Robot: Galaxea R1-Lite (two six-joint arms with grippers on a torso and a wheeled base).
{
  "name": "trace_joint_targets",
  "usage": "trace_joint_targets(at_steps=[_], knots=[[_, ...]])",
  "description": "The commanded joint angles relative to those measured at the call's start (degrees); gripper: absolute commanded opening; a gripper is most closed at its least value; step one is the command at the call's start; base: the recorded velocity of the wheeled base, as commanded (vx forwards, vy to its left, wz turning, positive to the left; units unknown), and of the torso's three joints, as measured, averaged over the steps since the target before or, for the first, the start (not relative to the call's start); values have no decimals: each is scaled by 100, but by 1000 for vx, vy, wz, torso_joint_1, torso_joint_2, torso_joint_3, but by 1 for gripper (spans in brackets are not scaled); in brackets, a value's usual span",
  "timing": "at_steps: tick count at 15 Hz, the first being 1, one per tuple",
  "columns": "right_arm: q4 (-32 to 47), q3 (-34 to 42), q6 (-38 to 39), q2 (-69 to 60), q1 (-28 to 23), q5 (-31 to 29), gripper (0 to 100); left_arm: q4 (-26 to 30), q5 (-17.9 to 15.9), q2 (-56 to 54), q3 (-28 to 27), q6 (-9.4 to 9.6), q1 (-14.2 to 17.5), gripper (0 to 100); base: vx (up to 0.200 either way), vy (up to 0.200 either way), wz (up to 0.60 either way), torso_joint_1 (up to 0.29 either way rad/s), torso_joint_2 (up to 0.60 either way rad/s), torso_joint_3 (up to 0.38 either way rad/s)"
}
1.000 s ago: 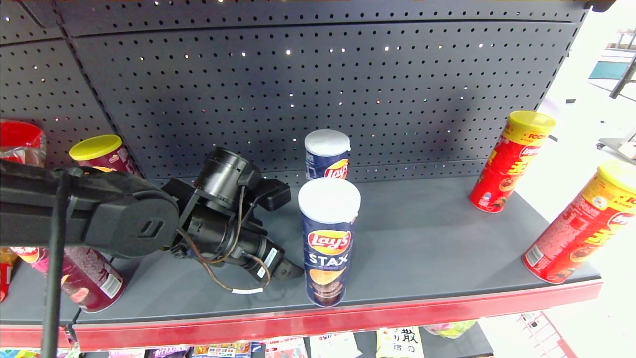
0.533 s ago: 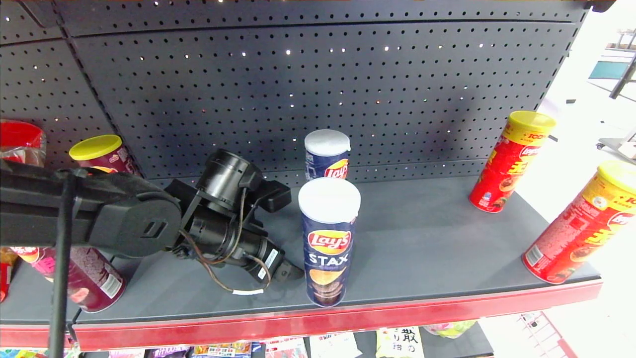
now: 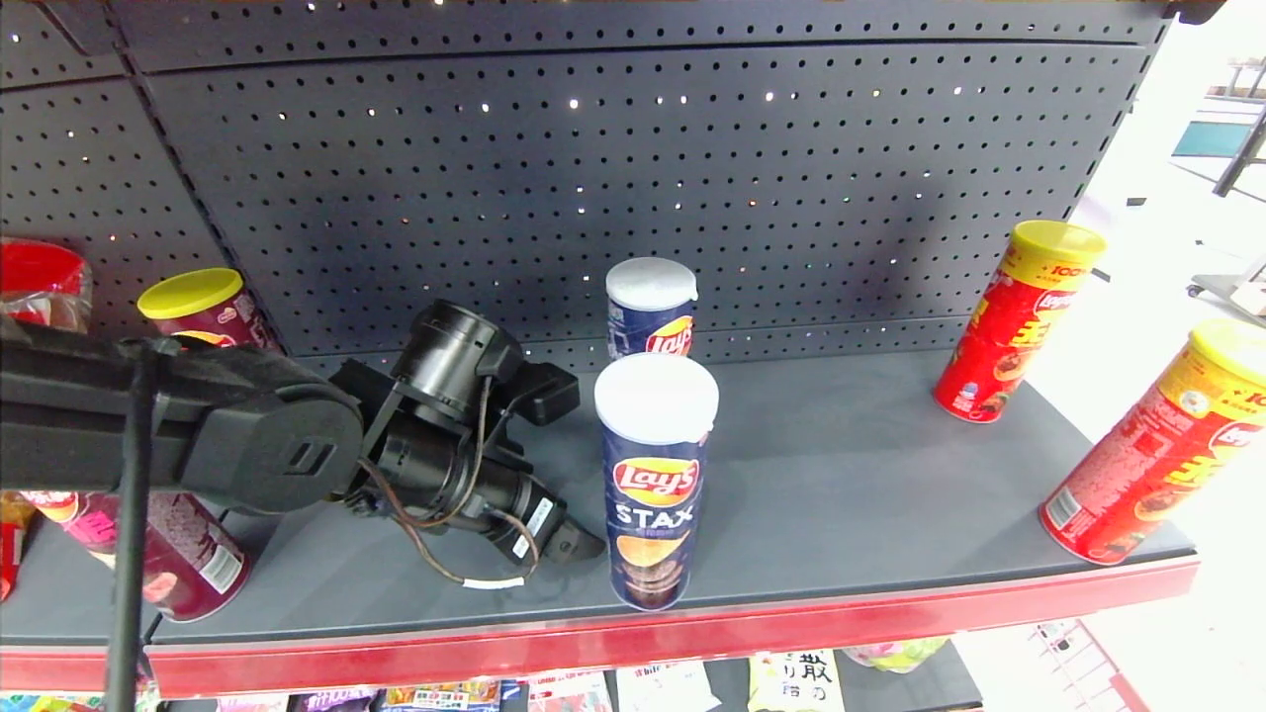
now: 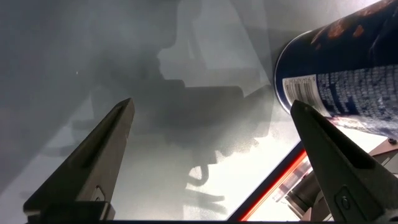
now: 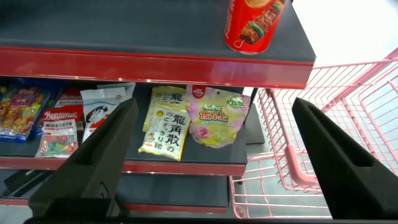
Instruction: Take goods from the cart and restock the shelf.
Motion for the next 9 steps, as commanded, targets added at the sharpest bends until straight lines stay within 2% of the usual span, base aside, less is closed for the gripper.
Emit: trace_joint_targets(at_steps=[1, 4, 7, 8, 9], knots=[[-1, -1, 1, 9, 2, 1, 100, 1, 27, -85, 93, 2, 47, 100, 0, 0, 0, 0, 0, 0], [-1, -1, 1, 17, 29, 10, 100, 18, 80, -841, 427, -7, 170, 100, 0, 0, 0, 0, 0, 0], [-1, -1, 19, 0, 205, 63, 100, 36, 62, -2291, 1297, -104, -155, 100, 0, 0, 0, 0, 0, 0], [-1, 17, 1, -35, 372, 63, 100, 45, 89, -2976, 1737, -139, -172, 100, 0, 0, 0, 0, 0, 0], [-1, 8, -34, -44, 433, 54, 100, 54, 97, -3381, 1948, -139, -172, 100, 0, 0, 0, 0, 0, 0]])
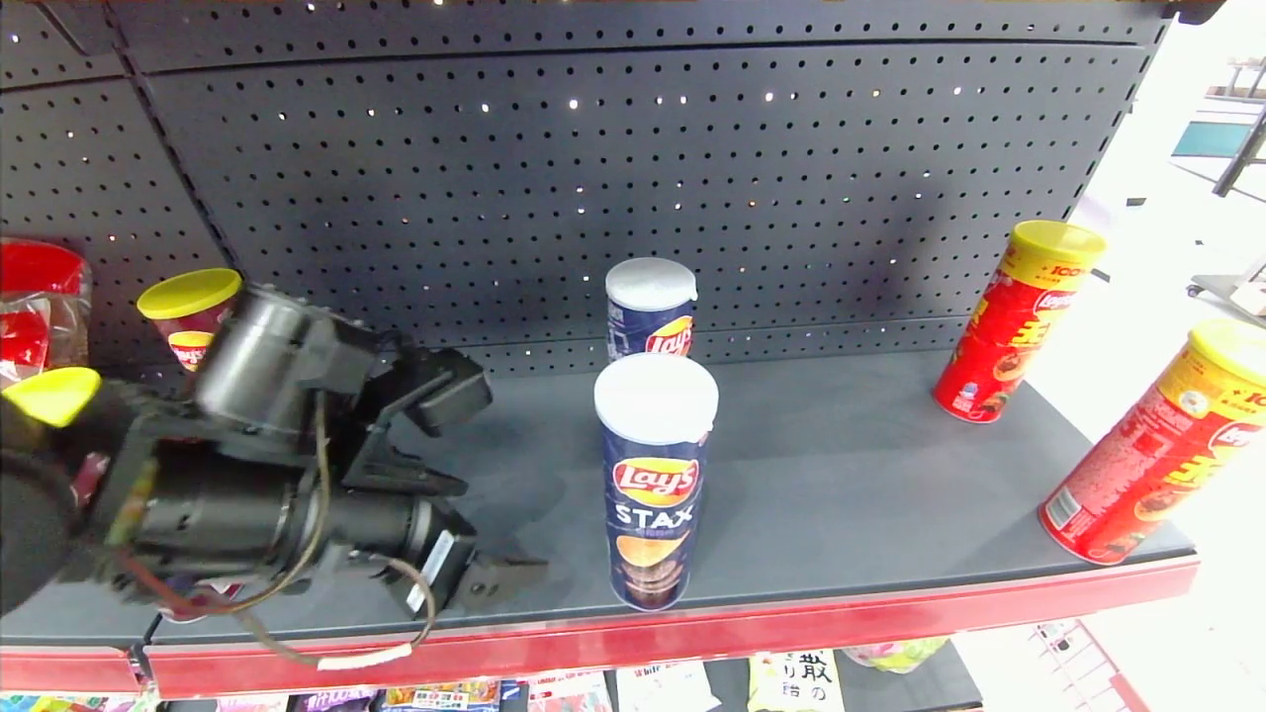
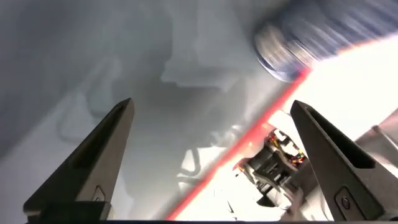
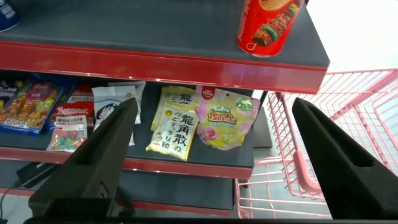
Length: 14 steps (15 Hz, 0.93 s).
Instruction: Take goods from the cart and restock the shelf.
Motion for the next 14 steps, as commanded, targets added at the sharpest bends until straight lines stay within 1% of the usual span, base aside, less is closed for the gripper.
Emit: trace_joint_targets(at_steps=[1, 2, 3, 4, 5, 6, 7, 8, 9, 10, 11, 12, 13, 14], knots=[[8, -3, -32, -87, 98, -24, 100, 213, 106, -2245, 950, -38, -136, 100, 0, 0, 0, 0, 0, 0], [8, -12, -23, -114, 71, -59, 100, 582, 202, -2816, 915, -47, -127, 100, 0, 0, 0, 0, 0, 0], [34, -38, -32, -123, 27, -59, 100, 907, 369, -3370, 897, -47, -118, 100, 0, 0, 0, 0, 0, 0], [34, -82, -32, -79, -8, -68, 100, 1197, 677, -4046, 985, -65, -65, 100, 0, 0, 0, 0, 0, 0], [52, -152, -32, -26, -25, -68, 100, 1575, 1152, -4837, 1152, -118, 110, 100, 0, 0, 0, 0, 0, 0], [61, -258, -32, 150, -122, -68, 100, 2041, 1459, -5602, 1275, -293, 436, 100, 0, 0, 0, 0, 0, 0], [61, -363, -23, 361, -245, -59, 100, 2533, 1574, -6147, 1266, -496, 770, 100, 0, 0, 0, 0, 0, 0], [52, -460, -15, 581, -377, -59, 100, 3157, 1618, -6613, 1222, -680, 1183, 100, 0, 0, 0, 0, 0, 0], [61, -513, 3, 862, -588, -59, 100, 4388, 1618, -7457, 1178, -847, 1974, 100, 0, 0, 0, 0, 0, 0], [69, -504, 3, 888, -693, -68, 100, 4766, 1626, -7755, 1196, -856, 2185, 100, 0, 0, 0, 0, 0, 0], [148, -451, -6, 888, -1133, -85, 100, 5513, 1732, -8133, 1240, -979, 2466, 100, 0, 0, 0, 0, 0, 0], [245, -381, -6, 835, -1432, -94, 100, 5539, 1925, -8116, 1249, -1199, 2466, 100, 0, 0, 0, 0, 0, 0], [456, -275, -6, 739, -1897, -85, 100, 5161, 2136, -8107, 1416, -1436, 2466, 100, 0, 0, 0, 0, 0, 0], [579, -293, -6, 791, -2337, 143, 100, 4194, 2417, -8116, 2066, -1647, 2466, 100, 0, 0, 0, 0, 0, 0]])
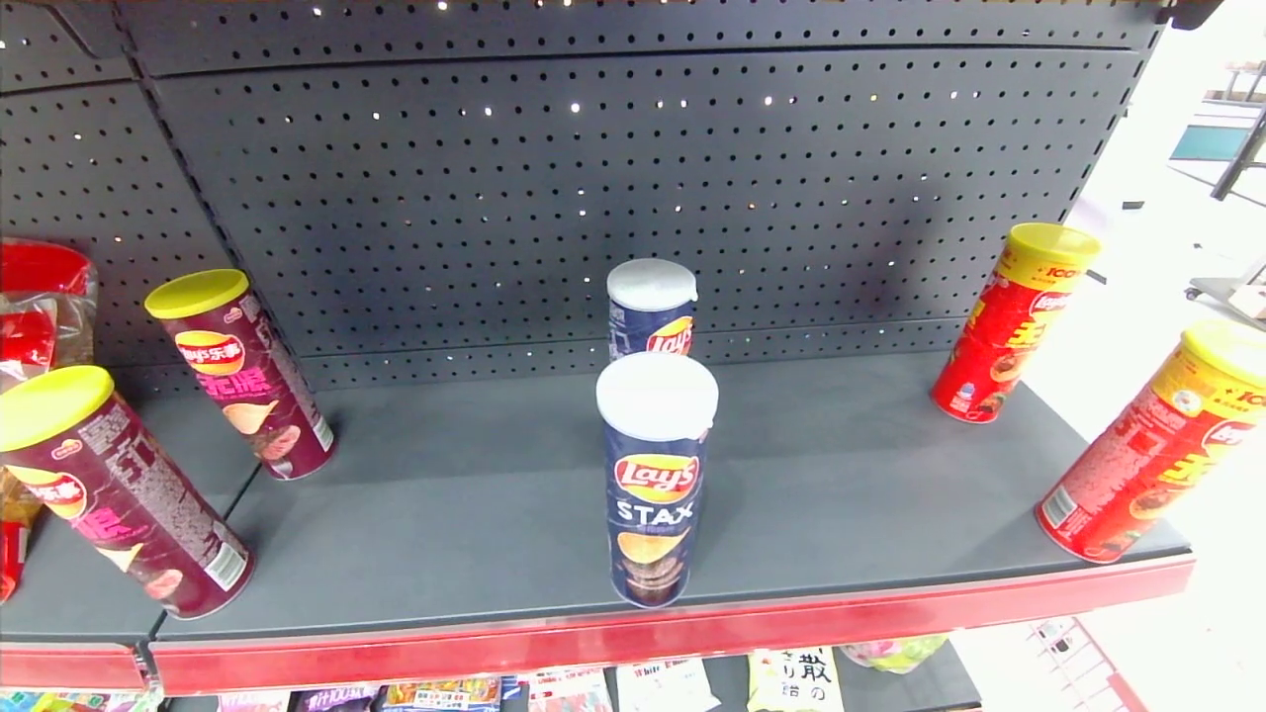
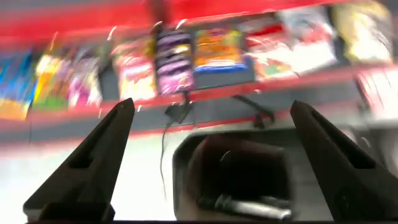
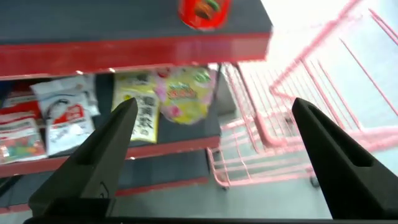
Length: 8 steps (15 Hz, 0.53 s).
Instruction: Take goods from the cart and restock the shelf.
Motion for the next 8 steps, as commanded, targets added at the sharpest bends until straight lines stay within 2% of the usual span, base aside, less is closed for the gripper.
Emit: trace_joint_targets(at_steps=[1, 2, 3, 4, 5, 6, 7, 8], knots=[[159, 97, -30, -121, -657, 616, 100, -1692, 601, -500, 1266, -325, 224, 100, 0, 0, 0, 0, 0, 0], [124, 123, -100, -587, -385, 1284, 100, -2659, 636, -509, 1882, -307, 224, 100, 0, 0, 0, 0, 0, 0], [27, 149, -188, -1044, 29, 1513, 100, -3854, 618, -500, 2567, -193, 224, 100, 0, 0, 0, 0, 0, 0], [-8, 176, -188, -1220, 81, 1328, 100, -4777, 539, -500, 3007, -44, 224, 100, 0, 0, 0, 0, 0, 0], [-17, 185, -135, -1273, 29, 1152, 100, -5858, 117, -500, 3499, 404, 224, 100, 0, 0, 0, 0, 0, 0], [-43, 220, -30, -1273, 20, 977, 100, -6236, -270, -500, 3657, 738, 224, 100, 0, 0, 0, 0, 0, 0], [-69, 228, 85, -1273, 29, 643, 100, -6245, -489, -500, 3657, 1020, 224, 100, 0, 0, 0, 0, 0, 0], [-96, 228, 120, -1273, 20, 344, 100, -6253, -551, -500, 3648, 1222, 224, 100, 0, 0, 0, 0, 0, 0]])
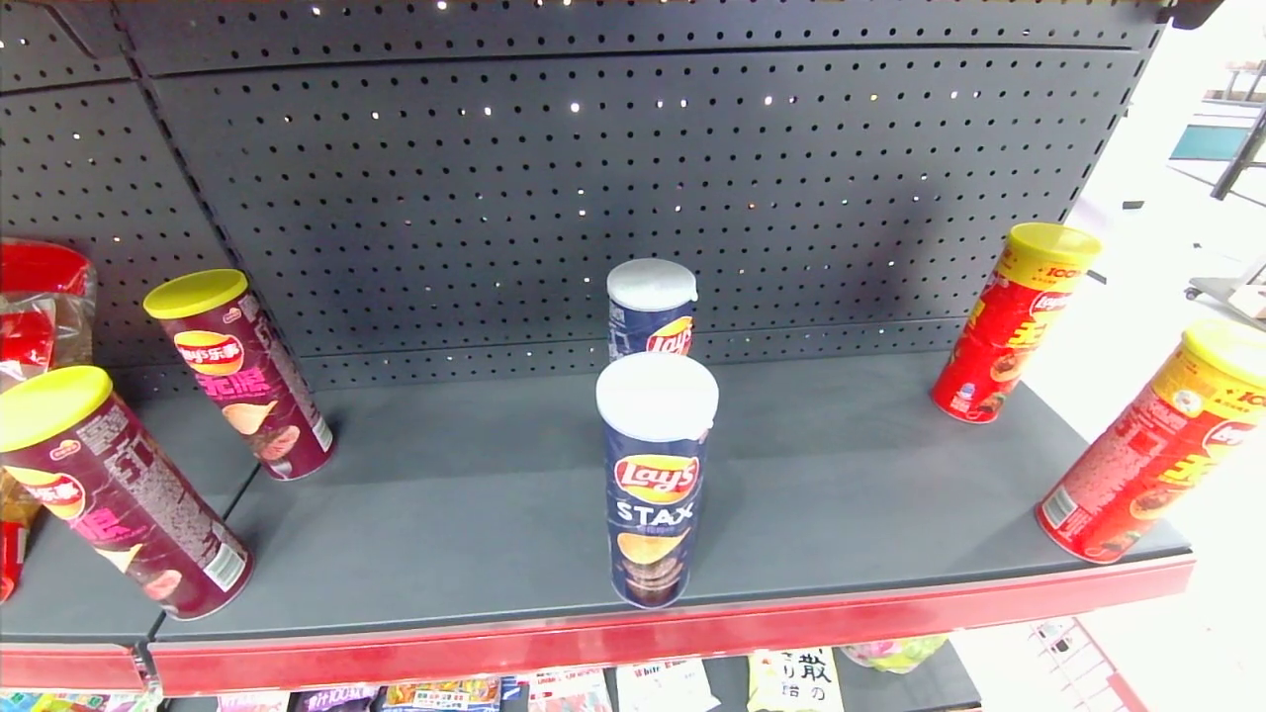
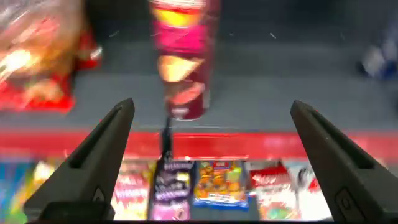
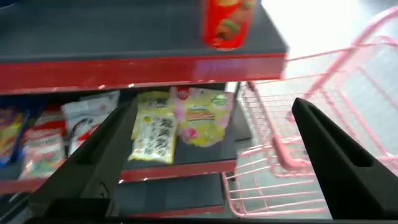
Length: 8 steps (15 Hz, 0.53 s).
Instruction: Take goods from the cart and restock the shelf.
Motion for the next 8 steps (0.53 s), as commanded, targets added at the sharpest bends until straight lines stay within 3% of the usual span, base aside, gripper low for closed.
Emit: trace_joint_targets(at_steps=[1, 3, 4, 6, 7, 8], knots=[[-264, 163, 181, -197, 33, -210, 100, -32, -24, 21, 193, 107, 1, 100, 0, 0, 0, 0, 0, 0], [-1134, 532, 234, -197, 42, -228, 100, 82, 362, 65, 149, 107, 27, 100, 0, 0, 0, 0, 0, 0], [-1248, 576, 67, -197, 42, -52, 100, 363, 679, 162, 52, -34, 282, 100, 0, 0, 0, 0, 0, 0], [-1231, 708, -12, -197, 42, 563, 100, 583, 679, 206, -44, -298, 1073, 100, 0, 0, 0, 0, 0, 0], [-1231, 708, 85, -197, 42, 554, 100, 574, 600, 109, -44, -306, 1082, 100, 0, 0, 0, 0, 0, 0], [-1231, 708, 190, -197, 42, 554, 100, 539, -183, -436, -27, -166, 766, 100, 0, 0, 0, 0, 0, 0]])
